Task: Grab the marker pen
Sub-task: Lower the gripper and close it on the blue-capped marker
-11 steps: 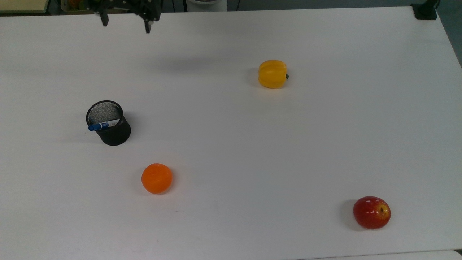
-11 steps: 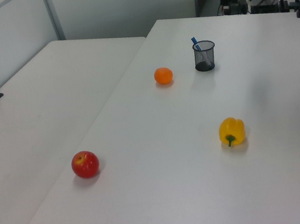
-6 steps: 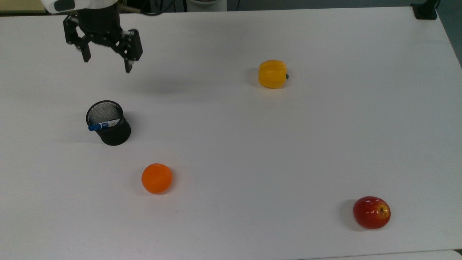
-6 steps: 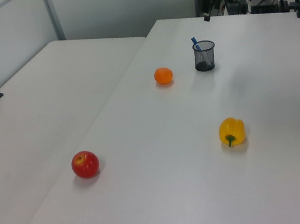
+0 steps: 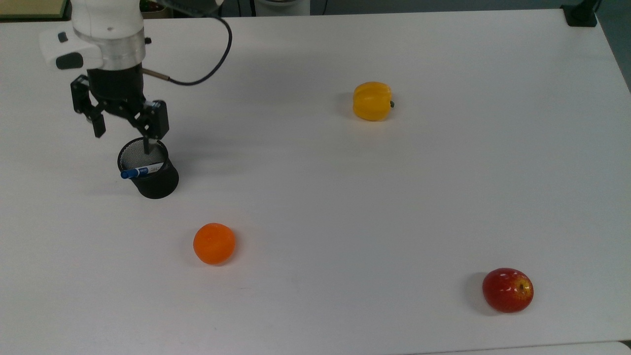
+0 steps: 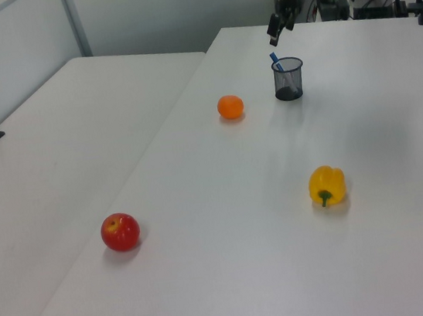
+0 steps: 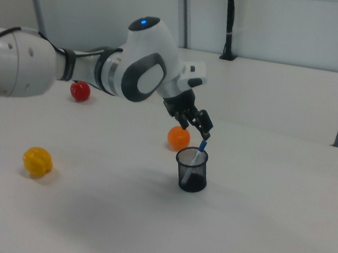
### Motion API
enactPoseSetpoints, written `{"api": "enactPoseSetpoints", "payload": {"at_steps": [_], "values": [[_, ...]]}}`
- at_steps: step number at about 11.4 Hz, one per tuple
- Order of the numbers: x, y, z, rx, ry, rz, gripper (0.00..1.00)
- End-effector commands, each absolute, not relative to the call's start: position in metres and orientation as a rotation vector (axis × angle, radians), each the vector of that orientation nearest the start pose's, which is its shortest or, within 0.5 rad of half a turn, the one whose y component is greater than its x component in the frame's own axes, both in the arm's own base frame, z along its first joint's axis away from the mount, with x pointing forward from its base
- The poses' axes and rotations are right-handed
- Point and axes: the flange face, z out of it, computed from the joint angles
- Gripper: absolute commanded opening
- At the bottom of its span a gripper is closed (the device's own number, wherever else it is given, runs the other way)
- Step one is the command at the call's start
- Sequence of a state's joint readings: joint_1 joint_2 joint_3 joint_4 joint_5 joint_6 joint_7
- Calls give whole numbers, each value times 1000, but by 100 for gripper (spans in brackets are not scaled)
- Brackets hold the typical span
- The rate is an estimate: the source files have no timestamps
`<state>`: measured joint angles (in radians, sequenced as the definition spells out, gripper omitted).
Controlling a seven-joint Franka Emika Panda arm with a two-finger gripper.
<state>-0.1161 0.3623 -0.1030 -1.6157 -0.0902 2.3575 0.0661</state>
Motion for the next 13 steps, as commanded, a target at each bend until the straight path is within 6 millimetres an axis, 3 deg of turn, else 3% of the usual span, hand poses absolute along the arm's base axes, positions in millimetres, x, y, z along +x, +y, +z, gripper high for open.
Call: {"api": "enactPoseSetpoints", "payload": {"at_steps": [1,3,6,10,13], "values": [[690,-148,435,-3178,427,-673,79],[694,-150,427,-3168,435,-712,62],[699,-150,420,-3126,526,-772,47],[697,-148,411,-3166,489,-748,43],[697,-147,403,-3179,478,-730,34]]}}
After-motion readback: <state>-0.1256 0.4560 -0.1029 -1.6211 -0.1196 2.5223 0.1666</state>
